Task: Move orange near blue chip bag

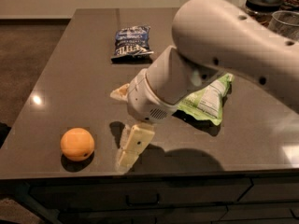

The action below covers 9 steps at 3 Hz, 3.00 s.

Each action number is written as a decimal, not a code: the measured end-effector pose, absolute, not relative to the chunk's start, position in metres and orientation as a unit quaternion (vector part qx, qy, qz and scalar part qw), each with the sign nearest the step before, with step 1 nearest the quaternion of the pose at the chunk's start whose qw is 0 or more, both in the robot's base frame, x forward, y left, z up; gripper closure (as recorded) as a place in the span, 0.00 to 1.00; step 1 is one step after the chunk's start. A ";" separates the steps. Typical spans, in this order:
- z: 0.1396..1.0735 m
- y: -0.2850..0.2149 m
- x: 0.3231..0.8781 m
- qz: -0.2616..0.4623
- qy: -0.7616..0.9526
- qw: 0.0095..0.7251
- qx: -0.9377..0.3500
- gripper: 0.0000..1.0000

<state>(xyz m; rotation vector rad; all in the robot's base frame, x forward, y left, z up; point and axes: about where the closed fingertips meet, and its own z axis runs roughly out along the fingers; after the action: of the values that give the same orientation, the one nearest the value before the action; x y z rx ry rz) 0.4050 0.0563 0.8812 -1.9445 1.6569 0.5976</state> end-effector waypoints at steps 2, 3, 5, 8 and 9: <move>0.861 0.104 0.394 0.241 0.591 0.236 -0.733 0.00; 0.858 0.121 0.393 0.254 0.586 0.226 -0.736 0.00; 0.854 0.148 0.392 0.272 0.579 0.221 -0.736 0.00; 0.858 0.152 0.412 0.284 0.590 0.225 -0.722 0.62; 0.871 0.135 0.463 0.273 0.638 0.236 -0.680 0.93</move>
Offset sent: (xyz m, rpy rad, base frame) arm -0.0126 0.0667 -0.0299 -0.0055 0.0713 0.0952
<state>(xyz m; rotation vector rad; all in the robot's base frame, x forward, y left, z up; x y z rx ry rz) 0.4626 0.1350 0.8711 -1.8660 1.7498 0.7483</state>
